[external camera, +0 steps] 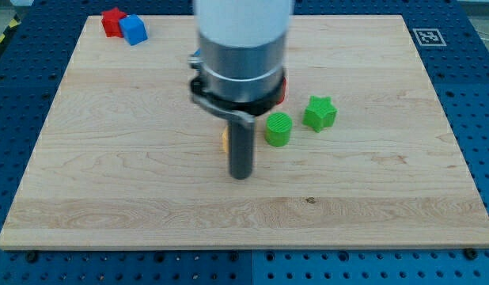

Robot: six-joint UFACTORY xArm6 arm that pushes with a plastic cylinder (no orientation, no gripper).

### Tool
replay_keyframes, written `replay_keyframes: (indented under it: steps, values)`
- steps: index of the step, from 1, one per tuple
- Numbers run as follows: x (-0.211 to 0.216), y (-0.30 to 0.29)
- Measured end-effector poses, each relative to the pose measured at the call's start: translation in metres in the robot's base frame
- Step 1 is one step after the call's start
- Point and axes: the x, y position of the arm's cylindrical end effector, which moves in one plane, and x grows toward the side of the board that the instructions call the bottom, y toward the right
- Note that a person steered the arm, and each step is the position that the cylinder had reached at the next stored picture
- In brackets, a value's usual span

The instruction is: Push the yellow hexagon into the yellow heart

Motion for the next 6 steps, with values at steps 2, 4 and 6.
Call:
replay_keyframes:
  steps: [2,4,6]
  values:
    - [-0.014,-0.049]
    - [-0.016,-0.017]
    - [-0.016,0.012]
